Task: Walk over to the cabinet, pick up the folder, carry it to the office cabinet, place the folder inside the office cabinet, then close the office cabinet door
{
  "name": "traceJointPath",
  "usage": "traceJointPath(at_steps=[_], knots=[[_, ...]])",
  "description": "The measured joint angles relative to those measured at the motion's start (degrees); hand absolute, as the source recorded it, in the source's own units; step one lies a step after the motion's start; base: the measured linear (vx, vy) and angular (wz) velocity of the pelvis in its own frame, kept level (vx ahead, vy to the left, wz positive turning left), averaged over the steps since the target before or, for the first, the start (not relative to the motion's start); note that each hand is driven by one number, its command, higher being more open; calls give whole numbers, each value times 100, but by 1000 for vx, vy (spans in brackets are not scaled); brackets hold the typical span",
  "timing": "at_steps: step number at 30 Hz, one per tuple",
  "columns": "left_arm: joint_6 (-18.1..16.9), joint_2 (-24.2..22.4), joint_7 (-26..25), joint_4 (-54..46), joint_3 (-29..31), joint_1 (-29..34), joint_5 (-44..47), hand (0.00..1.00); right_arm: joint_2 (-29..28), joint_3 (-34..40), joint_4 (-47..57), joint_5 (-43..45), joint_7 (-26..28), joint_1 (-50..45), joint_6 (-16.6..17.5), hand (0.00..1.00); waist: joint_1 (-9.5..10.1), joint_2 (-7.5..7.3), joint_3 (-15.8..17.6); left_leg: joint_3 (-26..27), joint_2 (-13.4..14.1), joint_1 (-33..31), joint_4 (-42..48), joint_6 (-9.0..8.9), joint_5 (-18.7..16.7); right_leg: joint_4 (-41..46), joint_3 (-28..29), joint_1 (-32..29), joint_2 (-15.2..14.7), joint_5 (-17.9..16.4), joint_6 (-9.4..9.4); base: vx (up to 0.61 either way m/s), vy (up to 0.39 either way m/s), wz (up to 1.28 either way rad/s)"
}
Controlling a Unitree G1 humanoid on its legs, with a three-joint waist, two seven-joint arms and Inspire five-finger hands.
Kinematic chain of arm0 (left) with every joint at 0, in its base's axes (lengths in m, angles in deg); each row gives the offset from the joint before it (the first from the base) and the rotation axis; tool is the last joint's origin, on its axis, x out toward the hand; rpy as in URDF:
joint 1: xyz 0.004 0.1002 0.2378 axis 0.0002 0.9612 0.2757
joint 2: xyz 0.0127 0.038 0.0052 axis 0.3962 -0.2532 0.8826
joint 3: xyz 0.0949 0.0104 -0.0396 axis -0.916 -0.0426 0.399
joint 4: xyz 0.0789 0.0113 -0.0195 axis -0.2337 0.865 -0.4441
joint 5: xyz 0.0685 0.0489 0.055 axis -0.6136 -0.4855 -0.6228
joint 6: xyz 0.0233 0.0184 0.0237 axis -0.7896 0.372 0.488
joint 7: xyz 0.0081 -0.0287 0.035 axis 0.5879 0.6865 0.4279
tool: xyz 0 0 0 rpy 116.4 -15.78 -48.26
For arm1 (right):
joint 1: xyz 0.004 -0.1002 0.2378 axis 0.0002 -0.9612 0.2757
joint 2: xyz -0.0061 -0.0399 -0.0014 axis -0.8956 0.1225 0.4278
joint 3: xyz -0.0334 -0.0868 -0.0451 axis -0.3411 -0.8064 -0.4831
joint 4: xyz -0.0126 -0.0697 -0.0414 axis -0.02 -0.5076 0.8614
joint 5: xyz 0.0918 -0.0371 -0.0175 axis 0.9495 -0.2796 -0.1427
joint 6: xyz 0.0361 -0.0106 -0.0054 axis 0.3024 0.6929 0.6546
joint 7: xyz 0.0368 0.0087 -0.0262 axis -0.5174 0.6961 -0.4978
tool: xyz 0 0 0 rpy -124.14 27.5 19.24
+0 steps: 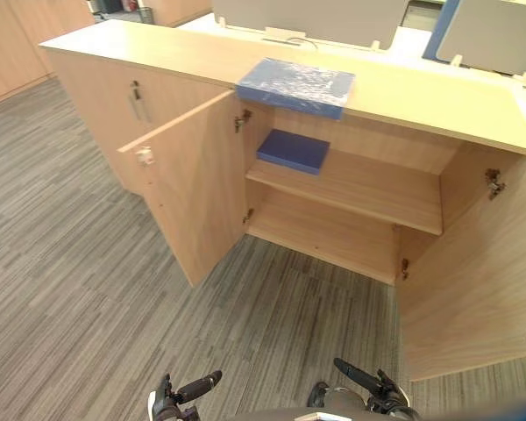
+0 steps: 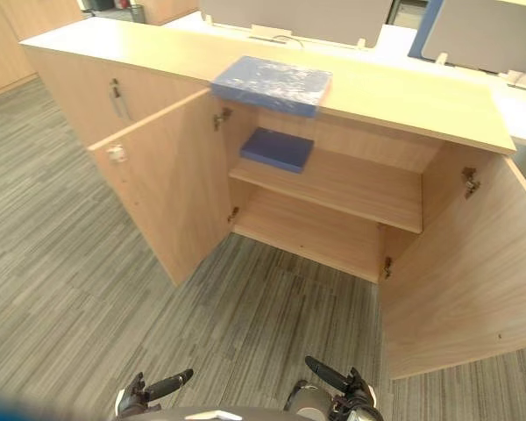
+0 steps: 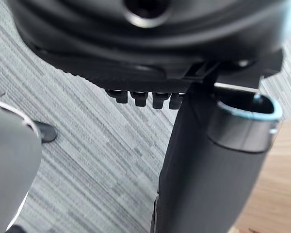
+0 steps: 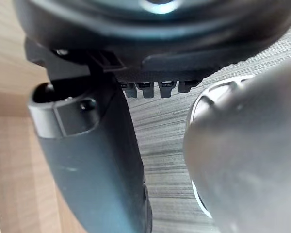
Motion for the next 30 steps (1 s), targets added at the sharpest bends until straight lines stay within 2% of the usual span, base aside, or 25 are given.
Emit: traceJointPath(at_steps=[2, 3, 5, 6, 7, 9, 10, 11, 13, 15, 17, 18, 19, 20, 21, 22, 23, 24, 26, 28, 30], knots=[[-50, -87, 56, -68, 17, 8, 47, 100, 19, 103, 9, 3, -2, -4, 25, 100, -40, 13, 20, -5, 33, 131, -45, -97, 146, 422, 42, -64, -53, -401, -40, 211, -331, -7], [-53, -131, 45, -83, 44, 22, 61, 100, 36, 179, 7, 36, -6, -61, 5, 100, -85, 20, 0, -14, 102, 221, -39, -159, 253, 691, -3, -32, -66, -738, -76, 253, -376, 13], [-52, -190, 35, -111, 101, 52, 111, 100, 76, 183, 2, 55, -5, -117, -27, 100, -100, 58, -60, -46, 288, 149, 204, -191, 277, 640, -80, 75, 100, -944, -84, 287, -375, 12], [-53, -277, 40, -225, 355, 94, 201, 100, 96, 184, -8, 57, -7, -141, -67, 100, -96, 95, -89, -185, 563, -119, 873, -236, 246, 348, -195, 318, 366, -996, -145, 249, -287, 13], [-53, -290, 49, -262, 469, 94, 263, 100, 96, 181, -5, 58, -7, -160, -67, 100, -98, 102, -94, -301, 692, -353, 1372, -288, 217, 206, -249, 426, 477, -999, -154, 307, -319, 17], [-54, -331, 55, -419, 710, 124, 424, 100, 126, 164, -12, 67, -13, -201, -67, 100, -45, 137, -107, -741, 959, -1168, 3244, -420, 197, -148, -327, 733, 819, -1004, -226, 267, -216, 0], [-50, -322, 43, -447, 722, 212, 533, 100, 142, 131, -65, 164, -18, -226, -66, 100, -14, 146, -105, -872, 1059, -1588, 4321, -549, 190, -400, -324, 1003, 1039, -979, -312, 292, -162, -18], [-44, -272, 46, -458, 728, 269, 641, 100, 141, 110, -161, 216, -27, -235, -69, 100, 17, 106, -102, -803, 1086, -1848, 4990, -625, 155, -667, -308, 1306, 1195, -969, -335, 307, -147, -16], [-53, -234, 13, -487, 722, 220, 730, 100, 131, 88, -323, 213, -68, -265, -96, 100, 98, -23, -92, -474, 1068, -2154, 5333, -538, 65, -985, -253, 1679, 1265, -928, -341, 310, -82, -17], [-61, -137, 4, -490, 698, 176, 728, 100, 149, 33, -490, 213, -82, -166, -133, 100, 152, -116, -45, -172, 964, -2349, 5071, -516, -203, -1250, -63, 1971, 1236, -829, -347, 318, -4, -40], [-66, -79, -14, -491, 640, 112, 722, 100, 147, -61, -589, 211, -99, 10, -139, 100, 191, -210, 14, -108, 568, -2600, 4101, -368, -472, -1405, 190, 2221, 1000, -768, -245, 273, 99, -62], [-77, -77, -16, -492, 618, 96, 721, 100, 139, -60, -587, 211, -105, 39, -137, 100, 205, -231, 26, -197, 416, -2679, 3747, -360, -468, -1431, 248, 2285, 924, -751, -215, 267, 162, -56], [-114, -70, -36, -490, 560, 72, 714, 100, 121, -60, -587, 211, -118, 53, -131, 100, 238, -235, 31, -531, 90, -2808, 2937, -330, -394, -1503, 330, 2397, 807, -708, -138, 278, 210, -47], [-164, -94, -46, -481, 461, 92, 712, 100, 140, -62, -583, 211, -135, 21, -117, 100, 285, -159, -13, -1105, -206, -2826, 1905, -214, 211, -1588, 421, 2484, 802, -680, 20, 289, 231, -44], [-175, -133, -51, -471, 419, 124, 712, 100, 150, -65, -570, 212, -135, -16, -111, 100, 317, -71, -56, -1422, -292, -2868, 1571, -178, 882, -1653, 479, 2544, 874, -679, 125, 328, 265, -29], [-155, -93, -31, -441, 424, 87, 754, 100, 35, -62, -586, 213, -144, -24, -117, 100, 337, -152, -97, -1480, -483, -2893, 1660, -88, 982, -1742, 546, 2628, 732, -718, 255, 351, 222, 1], [-172, 42, 5, -443, 420, 69, 713, 100, -125, -77, -587, 209, -142, -45, -115, 100, 318, -442, -167, -1429, -666, -2770, 1374, -10, 1014, -1701, 574, 2589, 486, -654, 377, 399, 247, 8], [-181, 101, 8, -428, 430, 69, 713, 100, -219, -55, -580, 207, -133, -36, -111, 100, 316, -526, -195, -1343, -750, -2668, 1155, 65, 1068, -1603, 620, 2520, 335, -577, 429, 308, 180, 1], [-138, 135, -5, -216, 542, 64, 743, 100, -286, -64, -552, 202, -98, -22, -89, 100, 358, -553, -228, -1142, -876, -2204, 634, 201, 1157, -1346, 886, 2479, 108, -306, 446, 283, 209, -30], [-137, 143, 3, -181, 543, 130, 746, 100, -262, -59, -554, 202, -78, -31, -53, 100, 374, -518, -239, -936, -991, -1718, 172, 320, 1235, -877, 1156, 2377, -130, -248, 437, 277, 244, -47], [-136, 148, 15, -117, 457, 170, 749, 100, -232, -51, -536, 183, -41, -46, -8, 100, 344, -455, -249, -776, -1166, -1225, -240, 422, 1285, 237, 1438, 1997, -465, -236, 419, 145, 185, -39]])
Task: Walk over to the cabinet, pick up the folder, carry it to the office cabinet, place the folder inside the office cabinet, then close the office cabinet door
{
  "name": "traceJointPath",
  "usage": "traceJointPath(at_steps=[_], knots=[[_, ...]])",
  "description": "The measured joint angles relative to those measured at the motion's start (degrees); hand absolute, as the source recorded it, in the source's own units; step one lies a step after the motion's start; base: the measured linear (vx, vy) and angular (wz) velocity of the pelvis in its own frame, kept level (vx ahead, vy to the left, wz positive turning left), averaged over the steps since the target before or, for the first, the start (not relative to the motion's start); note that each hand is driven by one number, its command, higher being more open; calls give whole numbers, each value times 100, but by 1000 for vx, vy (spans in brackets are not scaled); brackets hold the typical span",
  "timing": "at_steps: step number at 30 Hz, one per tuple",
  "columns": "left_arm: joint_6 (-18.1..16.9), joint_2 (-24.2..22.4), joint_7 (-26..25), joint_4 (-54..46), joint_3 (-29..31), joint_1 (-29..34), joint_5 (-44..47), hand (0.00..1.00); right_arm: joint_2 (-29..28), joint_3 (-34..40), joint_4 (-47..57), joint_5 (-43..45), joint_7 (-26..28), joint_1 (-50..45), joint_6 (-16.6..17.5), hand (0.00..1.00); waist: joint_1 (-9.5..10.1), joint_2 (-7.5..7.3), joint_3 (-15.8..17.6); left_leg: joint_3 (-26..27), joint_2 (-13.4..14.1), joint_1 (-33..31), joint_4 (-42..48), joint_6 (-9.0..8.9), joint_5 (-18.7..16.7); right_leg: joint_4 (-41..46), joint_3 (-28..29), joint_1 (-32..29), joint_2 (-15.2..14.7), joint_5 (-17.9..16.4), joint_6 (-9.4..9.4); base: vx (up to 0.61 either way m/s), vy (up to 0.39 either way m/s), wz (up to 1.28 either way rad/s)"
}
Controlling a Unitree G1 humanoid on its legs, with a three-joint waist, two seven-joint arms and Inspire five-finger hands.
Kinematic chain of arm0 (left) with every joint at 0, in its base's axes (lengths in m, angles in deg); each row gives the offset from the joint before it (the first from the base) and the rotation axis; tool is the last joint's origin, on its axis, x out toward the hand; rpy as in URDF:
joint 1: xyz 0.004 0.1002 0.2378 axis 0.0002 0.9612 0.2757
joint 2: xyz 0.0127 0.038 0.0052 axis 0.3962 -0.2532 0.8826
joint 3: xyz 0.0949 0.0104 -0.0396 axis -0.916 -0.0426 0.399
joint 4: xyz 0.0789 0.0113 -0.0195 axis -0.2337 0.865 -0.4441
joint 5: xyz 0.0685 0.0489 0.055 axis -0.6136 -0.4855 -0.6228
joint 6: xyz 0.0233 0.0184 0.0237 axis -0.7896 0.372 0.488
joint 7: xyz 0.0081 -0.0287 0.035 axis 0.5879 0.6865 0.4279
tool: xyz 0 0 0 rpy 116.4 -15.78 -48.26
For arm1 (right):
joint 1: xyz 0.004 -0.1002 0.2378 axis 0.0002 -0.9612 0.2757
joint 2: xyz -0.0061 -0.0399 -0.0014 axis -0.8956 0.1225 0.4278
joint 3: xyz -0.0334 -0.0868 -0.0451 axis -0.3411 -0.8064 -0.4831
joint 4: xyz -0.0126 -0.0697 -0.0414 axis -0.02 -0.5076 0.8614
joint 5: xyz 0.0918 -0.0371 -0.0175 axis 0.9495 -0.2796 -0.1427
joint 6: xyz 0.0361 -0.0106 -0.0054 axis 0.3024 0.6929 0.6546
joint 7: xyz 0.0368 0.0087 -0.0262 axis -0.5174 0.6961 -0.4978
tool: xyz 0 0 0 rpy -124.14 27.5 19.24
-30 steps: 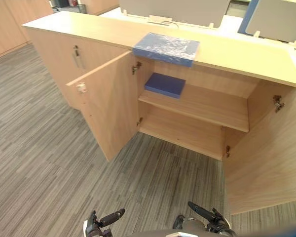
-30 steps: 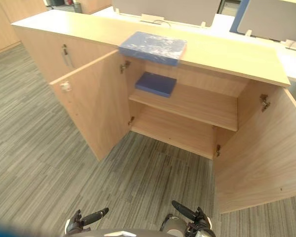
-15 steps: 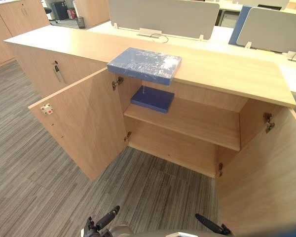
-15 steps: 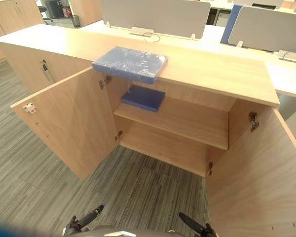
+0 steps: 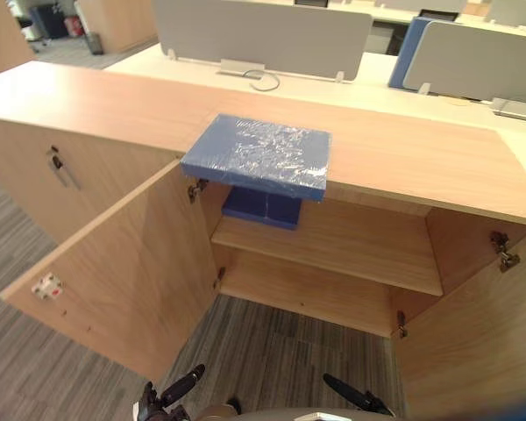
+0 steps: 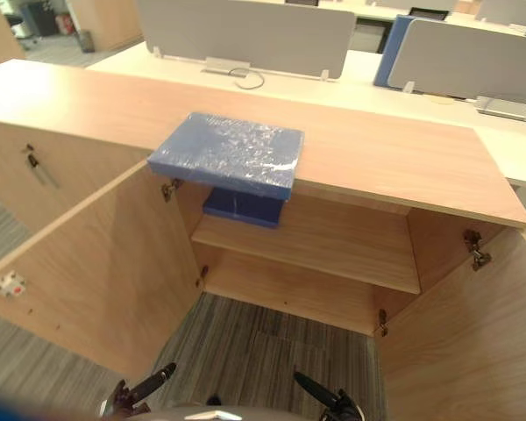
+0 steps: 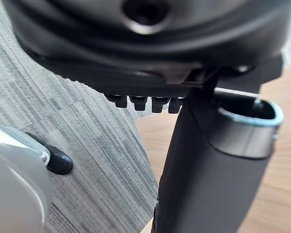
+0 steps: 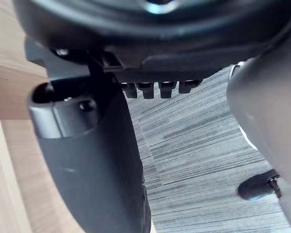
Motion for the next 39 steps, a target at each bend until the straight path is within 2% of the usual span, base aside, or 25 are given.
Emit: traceJointPath(at_steps=[1, 4, 5, 7, 8, 9, 10, 11, 12, 13, 14, 15, 17, 18, 23, 25, 27, 28, 29, 31, 32, 33, 34, 36, 39], knots=[[0, -1, 9, 1, -30, 2, -7, 100, 4, 7, 25, -17, 16, -2, 8, 100, -28, -3, 6, 5, -49, 95, -59, 27, -9, 356, 42, -125, -96, 24, -39, 101, 159, -15], [0, -39, 38, 5, -40, 18, -23, 100, 45, 39, 218, -213, 38, -114, 36, 100, -127, 3, -5, -19, -220, 384, -251, 42, -157, 1827, -16, -738, -549, 465, -597, 67, 130, 3], [-2, -46, 33, -7, -28, 55, -20, 100, 36, 43, 304, -212, 26, -167, 41, 100, -155, 23, -16, -19, -227, 448, -336, 48, -160, 2057, -193, -842, -693, 608, -635, 35, 98, 0], [-1, -36, 27, -19, 1, 85, -20, 100, 94, 25, 356, -209, 16, -212, 44, 100, -216, 45, -11, -6, -181, 502, -419, 79, -164, 2229, -449, -941, -835, 445, -550, 31, 33, -14], [4, -50, 25, -13, 5, 86, -22, 100, 134, 27, 371, -198, 16, -177, 12, 100, -261, 101, 12, 7, -91, 517, -435, 94, -174, 2265, -623, -1056, -804, -66, -388, 31, -17, -19], [6, -69, 28, -8, 3, 83, -23, 100, 163, 26, 374, -197, 23, -156, 0, 100, -274, 139, 36, 8, -36, 527, -424, 109, -184, 2243, -714, -1118, -764, -316, -315, 32, -76, -17], [5, -151, 28, -1, 0, 67, -26, 100, 208, 2, 411, -198, 28, -125, -21, 100, -285, 263, 84, 10, 167, 586, -403, 51, -238, 1992, -841, -1225, -548, -678, -250, 60, -179, -6], [3, -231, 31, 0, -9, 61, -28, 100, 254, -10, 476, -200, 28, -130, -31, 100, -285, 383, 111, 6, 393, 655, -368, -44, -302, 1528, -868, -1322, -273, -815, -176, 53, -164, 1], [2, -247, 34, 2, -31, 62, -30, 100, 254, -20, 497, -201, 27, -136, -34, 100, -285, 406, 118, -6, 489, 674, -339, -112, -346, 1194, -860, -1340, -133, -808, -135, 54, -223, 9], [-2, -233, 66, 3, -42, 73, -38, 100, 227, -105, 501, -213, 24, -161, -36, 100, -279, 338, 94, -26, 542, 707, -311, -205, -406, 498, -801, -1308, 40, -586, -33, 30, -271, 17], [-29, -145, 119, -10, -48, 65, -126, 100, 192, -215, 483, -192, 10, -215, -20, 100, -261, 181, 62, -82, 501, 809, -324, -344, -467, -51, -755, -1240, 107, -304, -70, 134, -483, 17], [-4, -317, 114, 31, -41, 88, -251, 100, 317, -262, 506, -206, 15, -250, -47, 100, -264, 369, -78, -182, 776, 814, -305, -403, -505, -357, -910, -1086, 424, -321, -167, 162, -445, 12], [-12, -452, 131, -6, -31, 112, -366, 100, 376, -321, 536, -207, -9, -226, -46, 100, -252, 558, -146, -183, 1018, 801, -287, -465, -528, -525, -994, -1036, 697, -358, -243, 202, -365, 3], [-13, -501, 138, -19, -27, 131, -393, 100, 387, -430, 530, -207, -11, -184, -83, 100, -250, 638, -181, -175, 1216, 809, -331, -571, -529, -705, -1036, -958, 936, -375, -316, 162, -296, 3], [-11, -481, 160, -23, 25, 148, -432, 100, 337, -503, 419, -219, -15, -133, -86, 100, -234, 605, -219, -168, 1540, 726, -177, -739, -604, -1440, -1219, -554, 1415, -244, -459, 153, -166, 11], [-12, -419, 156, -90, 25, 134, -436, 100, 280, -494, 361, -198, -30, -93, -80, 100, -229, 526, -184, -165, 1558, 456, 419, -960, -763, -1669, -1277, -385, 1451, -195, -466, 149, -47, 12], [-12, -357, 140, -224, 22, 112, -447, 100, 213, -498, 357, -197, -35, -66, -70, 100, -209, 415, -85, -180, 1597, 11, 1510, -1050, -988, -1809, -1327, -168, 1461, -180, -479, 106, -39, 13], [-11, -338, 114, -307, 21, 92, -453, 100, 189, -501, 360, -197, -39, -68, -67, 100, -187, 374, -24, -176, 1667, -318, 2421, -1108, -1049, -1902, -1344, 26, 1486, -162, -508, 87, -24, 2], [-17, -344, 82, -363, 14, 81, -468, 100, 188, -505, 364, -197, -60, -68, -64, 100, -78, 359, 16, -135, 1740, -607, 3138, -1111, -1193, -1924, -1312, 176, 1480, -159, -516, 80, -1, -8], [-18, -349, 73, -405, -34, 65, -471, 100, 217, -499, 357, -198, -123, -42, -58, 100, -30, 408, 29, 13, 1649, -803, 3236, -1027, -1632, -1923, -1214, 297, 1400, -160, -514, 78, 112, -22], [-24, -374, 46, -447, -124, 76, -475, 100, 239, -491, 353, -198, -144, -5, -59, 100, -33, 447, 36, -19, 1417, -863, 2555, -787, -1452, -1871, -1167, 287, 1318, -160, -478, 70, 153, -19], [-34, -437, 11, -475, -209, 78, -476, 100, 290, -487, 362, -198, -138, -5, -59, 100, -39, 536, 22, -46, 1340, -863, 2098, -639, -1072, -1874, -1157, 281, 1343, -146, -406, 59, 163, -10], [-37, -380, 2, -469, -290, 110, -476, 100, 286, -491, 342, -199, -133, -7, -67, 100, -25, 511, -18, -16, 1226, -740, 1856, -607, -1138, -1955, -1120, 291, 1293, -159, -280, 127, 161, -2], [-34, -204, -53, -514, -448, 119, -478, 100, 123, -485, 343, -200, -137, -37, -71, 100, -30, 248, -129, 135, 956, -496, 1174, -511, -853, -1968, -1062, 169, 1028, -95, -193, 153, 133, -7], [-24, -67, -27, -580, -840, 179, -538, 100, 49, -469, 356, -201, -129, -94, -69, 100, -34, 188, -181, 216, 795, -170, 557, -465, -564, -1970, -1019, 187, 896, -35, -144, 39, 37, -3]])
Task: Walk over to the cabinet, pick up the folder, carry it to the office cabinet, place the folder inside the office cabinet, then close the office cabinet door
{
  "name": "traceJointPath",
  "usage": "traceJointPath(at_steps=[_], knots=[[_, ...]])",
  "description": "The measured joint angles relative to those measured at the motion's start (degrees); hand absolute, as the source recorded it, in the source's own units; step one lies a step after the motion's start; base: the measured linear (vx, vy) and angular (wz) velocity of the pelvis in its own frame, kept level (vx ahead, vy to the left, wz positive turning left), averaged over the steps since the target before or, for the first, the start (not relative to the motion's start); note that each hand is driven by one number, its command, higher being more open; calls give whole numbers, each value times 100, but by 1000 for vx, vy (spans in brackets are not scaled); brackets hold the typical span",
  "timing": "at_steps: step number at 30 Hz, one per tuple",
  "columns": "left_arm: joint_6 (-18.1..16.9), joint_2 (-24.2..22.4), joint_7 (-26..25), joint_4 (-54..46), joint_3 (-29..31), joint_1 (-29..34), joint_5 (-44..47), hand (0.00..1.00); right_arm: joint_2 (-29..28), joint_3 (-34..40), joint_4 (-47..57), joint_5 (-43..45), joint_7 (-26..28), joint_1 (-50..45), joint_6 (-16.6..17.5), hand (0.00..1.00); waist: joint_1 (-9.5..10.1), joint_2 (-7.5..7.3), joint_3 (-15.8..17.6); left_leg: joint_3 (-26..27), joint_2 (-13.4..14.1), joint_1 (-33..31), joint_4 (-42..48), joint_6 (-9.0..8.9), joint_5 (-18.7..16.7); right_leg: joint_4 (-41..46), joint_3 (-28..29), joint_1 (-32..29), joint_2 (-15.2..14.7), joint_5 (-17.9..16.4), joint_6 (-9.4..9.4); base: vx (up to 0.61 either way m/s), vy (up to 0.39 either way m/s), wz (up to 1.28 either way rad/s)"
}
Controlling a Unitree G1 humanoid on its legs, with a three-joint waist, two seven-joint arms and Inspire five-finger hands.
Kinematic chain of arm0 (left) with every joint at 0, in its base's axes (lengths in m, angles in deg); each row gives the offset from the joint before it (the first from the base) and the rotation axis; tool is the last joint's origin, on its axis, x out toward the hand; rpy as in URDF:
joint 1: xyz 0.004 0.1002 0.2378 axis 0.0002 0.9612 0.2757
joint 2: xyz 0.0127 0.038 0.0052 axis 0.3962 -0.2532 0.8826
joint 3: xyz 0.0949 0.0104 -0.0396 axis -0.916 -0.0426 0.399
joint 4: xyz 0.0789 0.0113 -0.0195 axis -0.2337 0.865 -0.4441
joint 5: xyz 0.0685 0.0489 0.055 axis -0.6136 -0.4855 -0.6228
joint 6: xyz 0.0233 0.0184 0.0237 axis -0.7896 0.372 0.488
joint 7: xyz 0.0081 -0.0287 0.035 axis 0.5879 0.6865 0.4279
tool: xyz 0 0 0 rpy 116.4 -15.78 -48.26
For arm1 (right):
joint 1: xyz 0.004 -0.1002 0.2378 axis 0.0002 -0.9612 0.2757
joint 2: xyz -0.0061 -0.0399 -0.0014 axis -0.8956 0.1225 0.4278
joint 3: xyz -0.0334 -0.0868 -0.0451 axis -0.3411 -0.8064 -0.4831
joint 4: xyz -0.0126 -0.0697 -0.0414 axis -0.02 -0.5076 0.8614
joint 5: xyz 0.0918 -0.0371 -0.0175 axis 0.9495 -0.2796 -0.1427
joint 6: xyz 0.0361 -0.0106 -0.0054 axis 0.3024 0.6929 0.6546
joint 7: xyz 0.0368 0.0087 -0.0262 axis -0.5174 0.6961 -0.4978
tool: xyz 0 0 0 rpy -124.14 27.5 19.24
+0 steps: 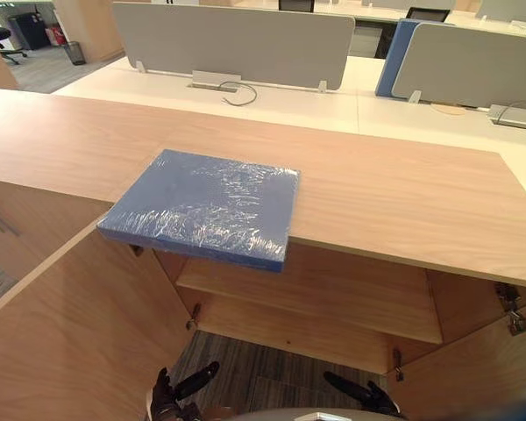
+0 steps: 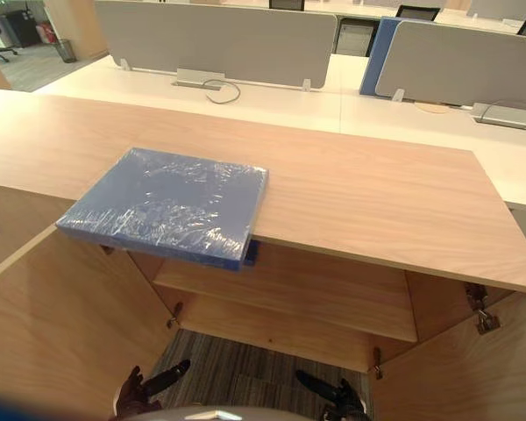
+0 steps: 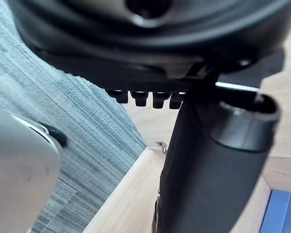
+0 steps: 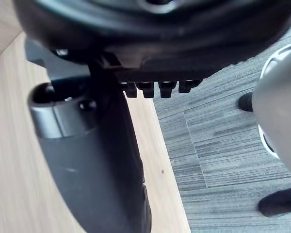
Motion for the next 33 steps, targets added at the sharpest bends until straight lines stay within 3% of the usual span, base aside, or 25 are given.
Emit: traceJointPath(at_steps=[2, 6, 11, 15, 20, 28, 33], knots=[[32, 69, 67, -212, -390, 53, -86, 100, -1, 1, 5, 0, 8, -17, 8, 100, -13, 7, -13, 24, -59, 213, -495, 19, 265, -3, 4, -19, -27, 45, 31, -8, -5, 3], [57, 119, 619, -1833, -1252, 610, -54, 100, 111, -20, 16, -159, 56, -50, -27, 100, -61, 132, -39, -45, -140, 306, -1287, 75, 765, -4, -16, -231, -37, 75, 44, -55, -4, 9], [160, 236, 1172, -3689, -1402, 1281, 770, 100, 174, -271, 132, -341, 136, -55, -49, 100, -61, 216, -44, -62, -144, 340, -1425, 94, 903, -10, -15, -268, -40, 75, 53, -77, -10, 1], [158, 314, 1222, -4912, -1399, 1594, 571, 100, 210, -423, 211, -461, 185, -91, -74, 100, -7, 246, -49, -155, -172, 276, -1456, 124, 976, -99, -113, -257, -67, 48, 106, -109, -11, 12], [149, 275, 1159, -6347, -1390, 1751, -765, 100, 190, -439, 119, -501, 186, -120, -131, 100, 151, 150, -151, -453, -194, 27, -1455, 68, 1044, -164, -455, -271, -27, 64, 129, -34, -9, 32], [263, -8, 1034, -6802, -1384, 1770, -2007, 100, 95, -440, -1, -683, 275, -98, -194, 100, 435, -36, -274, -753, -296, -156, -1422, 90, 1106, -285, -771, -184, -27, 88, 158, 35, -21, 24], [259, -229, 613, -7411, -1036, 1884, -2912, 100, -56, -444, 9, -687, 280, 83, -191, 100, 437, -29, -281, -757, -294, -143, -1423, 85, 1102, -261, -766, -179, -31, 90, 155, -7, -4, 1]])
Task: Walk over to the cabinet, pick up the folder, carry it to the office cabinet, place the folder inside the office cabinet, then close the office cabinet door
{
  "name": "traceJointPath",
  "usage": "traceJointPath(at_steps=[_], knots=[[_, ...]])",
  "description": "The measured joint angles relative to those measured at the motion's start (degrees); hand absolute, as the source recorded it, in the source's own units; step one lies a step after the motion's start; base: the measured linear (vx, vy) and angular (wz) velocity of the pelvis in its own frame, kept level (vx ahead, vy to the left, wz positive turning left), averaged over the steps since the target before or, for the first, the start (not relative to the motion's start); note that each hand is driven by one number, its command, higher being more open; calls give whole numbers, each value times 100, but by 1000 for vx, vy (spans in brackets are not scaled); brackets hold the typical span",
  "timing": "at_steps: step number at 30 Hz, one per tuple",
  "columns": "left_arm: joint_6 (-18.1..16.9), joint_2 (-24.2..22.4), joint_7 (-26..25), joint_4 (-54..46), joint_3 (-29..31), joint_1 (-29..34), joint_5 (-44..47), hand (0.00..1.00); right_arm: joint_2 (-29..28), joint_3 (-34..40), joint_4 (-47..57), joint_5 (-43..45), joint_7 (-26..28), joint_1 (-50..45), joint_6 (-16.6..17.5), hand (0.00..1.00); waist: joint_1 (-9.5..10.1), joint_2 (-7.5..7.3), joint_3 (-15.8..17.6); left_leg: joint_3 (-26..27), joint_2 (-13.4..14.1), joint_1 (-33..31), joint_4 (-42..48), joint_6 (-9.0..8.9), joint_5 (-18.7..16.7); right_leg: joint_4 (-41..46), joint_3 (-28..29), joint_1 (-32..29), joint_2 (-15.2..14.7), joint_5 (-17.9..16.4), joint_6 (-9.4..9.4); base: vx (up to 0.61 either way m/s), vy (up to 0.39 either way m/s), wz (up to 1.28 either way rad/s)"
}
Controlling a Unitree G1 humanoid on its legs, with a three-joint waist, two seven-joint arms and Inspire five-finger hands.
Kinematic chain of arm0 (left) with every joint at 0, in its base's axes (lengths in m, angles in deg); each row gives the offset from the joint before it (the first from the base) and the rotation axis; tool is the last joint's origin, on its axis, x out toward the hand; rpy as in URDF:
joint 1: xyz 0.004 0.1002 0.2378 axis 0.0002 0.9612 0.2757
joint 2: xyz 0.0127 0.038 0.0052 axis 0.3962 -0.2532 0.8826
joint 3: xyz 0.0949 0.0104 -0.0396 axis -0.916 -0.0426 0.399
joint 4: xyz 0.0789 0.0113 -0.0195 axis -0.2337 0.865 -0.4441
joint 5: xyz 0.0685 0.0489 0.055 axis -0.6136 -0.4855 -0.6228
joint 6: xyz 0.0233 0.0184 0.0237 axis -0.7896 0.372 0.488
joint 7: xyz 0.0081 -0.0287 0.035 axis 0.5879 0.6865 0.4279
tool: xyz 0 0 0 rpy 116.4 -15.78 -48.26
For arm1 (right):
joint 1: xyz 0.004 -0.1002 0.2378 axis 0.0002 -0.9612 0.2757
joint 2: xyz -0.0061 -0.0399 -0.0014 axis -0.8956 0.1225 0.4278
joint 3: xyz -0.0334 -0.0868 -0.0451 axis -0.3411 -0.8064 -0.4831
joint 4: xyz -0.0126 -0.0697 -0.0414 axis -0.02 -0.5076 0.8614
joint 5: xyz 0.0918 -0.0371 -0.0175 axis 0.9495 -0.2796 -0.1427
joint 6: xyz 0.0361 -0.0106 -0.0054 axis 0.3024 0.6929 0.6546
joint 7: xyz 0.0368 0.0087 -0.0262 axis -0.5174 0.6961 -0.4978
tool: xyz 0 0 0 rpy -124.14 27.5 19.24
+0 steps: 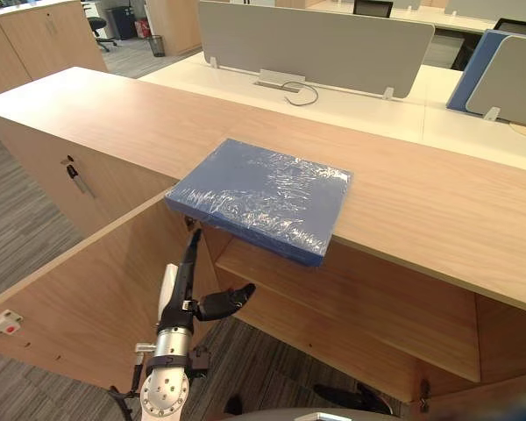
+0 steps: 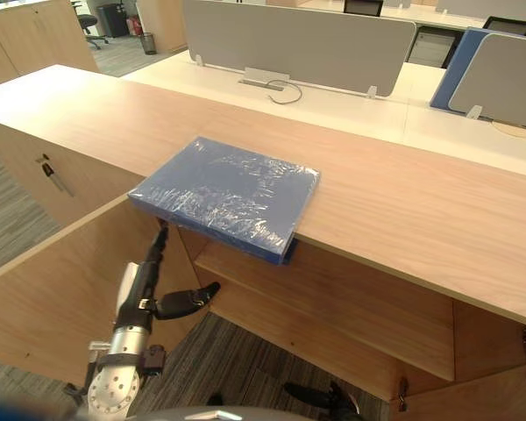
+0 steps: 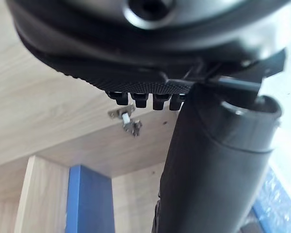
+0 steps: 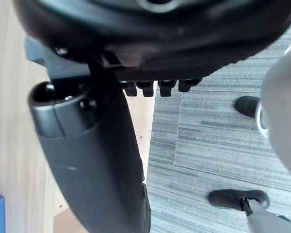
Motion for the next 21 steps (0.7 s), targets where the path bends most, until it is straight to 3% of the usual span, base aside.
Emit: traceJointPath(at_steps=[9, 21], knots=[[-31, -379, -436, -244, 826, 382, -412, 100, -235, -116, 46, -214, 75, 116, -41, 100, 23, 46, -28, -7, -15, -5, -29, -3, -47, 46, -7, -22, -37, -3, 0, -53, 1, 0], [33, -566, -420, -243, 1014, 388, -462, 100, -236, -165, 48, -216, 74, 117, -102, 100, 31, 33, -73, -131, -64, -88, -5, 36, 16, 47, -123, -39, -62, -2, 0, -19, -11, 5]])
